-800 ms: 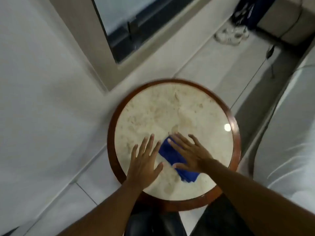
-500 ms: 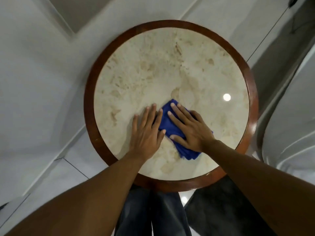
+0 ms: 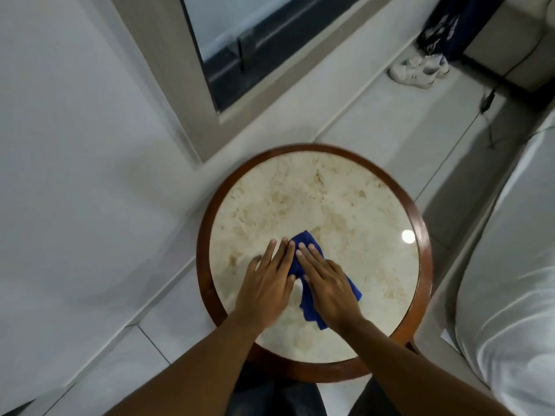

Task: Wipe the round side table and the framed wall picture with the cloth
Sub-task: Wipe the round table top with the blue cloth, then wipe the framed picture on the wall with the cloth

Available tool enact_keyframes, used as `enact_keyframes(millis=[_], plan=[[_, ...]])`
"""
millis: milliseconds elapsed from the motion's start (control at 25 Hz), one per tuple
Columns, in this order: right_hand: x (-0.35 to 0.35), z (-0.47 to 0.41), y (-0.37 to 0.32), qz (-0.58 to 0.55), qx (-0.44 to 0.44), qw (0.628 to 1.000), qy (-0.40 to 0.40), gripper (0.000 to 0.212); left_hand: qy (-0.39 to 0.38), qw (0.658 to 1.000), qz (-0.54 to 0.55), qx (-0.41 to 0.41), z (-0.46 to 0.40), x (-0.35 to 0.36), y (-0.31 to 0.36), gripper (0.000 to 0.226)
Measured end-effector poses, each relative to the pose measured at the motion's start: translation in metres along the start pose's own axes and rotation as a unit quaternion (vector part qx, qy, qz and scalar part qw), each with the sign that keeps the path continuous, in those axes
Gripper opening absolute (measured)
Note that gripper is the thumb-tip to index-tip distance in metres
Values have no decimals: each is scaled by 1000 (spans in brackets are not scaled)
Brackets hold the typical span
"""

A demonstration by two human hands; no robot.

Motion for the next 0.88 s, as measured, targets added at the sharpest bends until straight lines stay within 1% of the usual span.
enact_keyframes(millis=[80,160,200,280,360,400,480,600,680,760,800,880], plan=[[-49,-16,-39,-16,-16,999,35,66,55,998,-2,2,18,-66,2,60],[-110,-39,-84,-44,-37,995,79,70,111,994,-16,0,38,-145,4,58],[-144,-51,-111,-62,-54,991,103,68,140,990,-25,-5,50,-191,6,58],[-218,-80,-169,-97,-98,978,153,55,202,978,-45,-11,74,-288,12,57],[-301,-108,-238,-130,-156,956,212,48,281,955,-92,-9,106,-395,18,53],[-338,-121,-270,-145,-185,940,247,47,318,941,-115,-9,120,-442,20,53],[-414,-145,-342,-181,-264,896,309,48,395,906,-154,-7,154,-541,18,57],[-519,-168,-459,-224,-358,828,370,49,494,843,-215,-6,221,-677,12,62],[-581,-178,-535,-267,-403,781,396,47,551,790,-269,-11,268,-759,10,65],[-635,-183,-597,-284,-427,741,433,44,589,736,-329,-45,311,-828,5,69],[-659,-186,-624,-293,-435,729,440,44,602,717,-344,-72,331,-858,-1,71],[-704,-196,-671,-316,-446,720,427,46,609,696,-353,-141,364,-906,-21,76]])
Point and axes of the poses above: each hand's wrist, its own z-axis away from the middle knuckle, its own x-axis out of the palm, y = z × x, the point moved 7 cm from there along -z, towards the middle knuckle, and after that the axes turned 1 degree about -z, right-handed, at the moved point
